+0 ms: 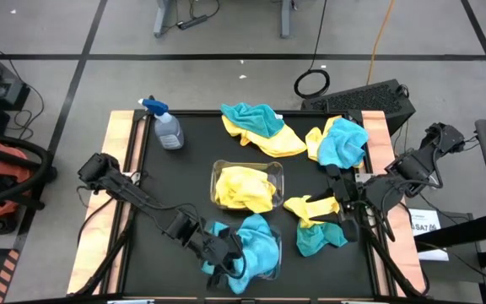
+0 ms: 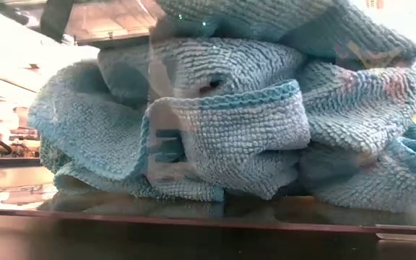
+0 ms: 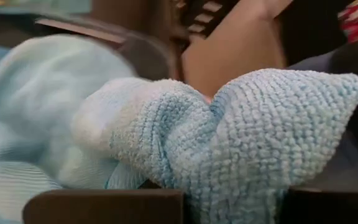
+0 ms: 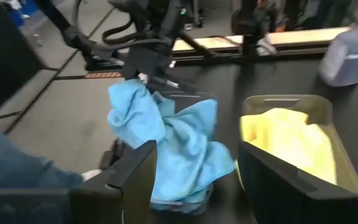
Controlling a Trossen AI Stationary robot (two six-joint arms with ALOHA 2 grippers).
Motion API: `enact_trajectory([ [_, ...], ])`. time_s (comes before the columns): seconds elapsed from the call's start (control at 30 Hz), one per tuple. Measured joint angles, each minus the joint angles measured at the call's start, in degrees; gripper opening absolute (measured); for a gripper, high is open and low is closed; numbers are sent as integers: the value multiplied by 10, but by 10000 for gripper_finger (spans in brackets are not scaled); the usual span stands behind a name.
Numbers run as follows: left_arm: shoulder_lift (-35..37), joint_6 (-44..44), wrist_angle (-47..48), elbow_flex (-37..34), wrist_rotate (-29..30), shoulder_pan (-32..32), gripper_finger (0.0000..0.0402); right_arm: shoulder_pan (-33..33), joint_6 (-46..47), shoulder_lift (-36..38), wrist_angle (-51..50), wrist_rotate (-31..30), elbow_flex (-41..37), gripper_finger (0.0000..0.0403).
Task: Sort microfiber towel by color & place in baskets
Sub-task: Put the blue microfiber cloth into the bottom transparent bin
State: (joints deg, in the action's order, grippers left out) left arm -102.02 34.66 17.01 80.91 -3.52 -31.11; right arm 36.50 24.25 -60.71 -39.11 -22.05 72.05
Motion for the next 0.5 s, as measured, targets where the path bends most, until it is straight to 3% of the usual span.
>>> enact_trajectory([
  [0.27, 0, 9, -12, -32, 1, 3, 34, 22, 20, 0, -1, 24, 0, 214],
  [0.5, 0, 20, -14, -55, 4, 23, 34, 23, 22, 0, -19, 85, 0, 214],
])
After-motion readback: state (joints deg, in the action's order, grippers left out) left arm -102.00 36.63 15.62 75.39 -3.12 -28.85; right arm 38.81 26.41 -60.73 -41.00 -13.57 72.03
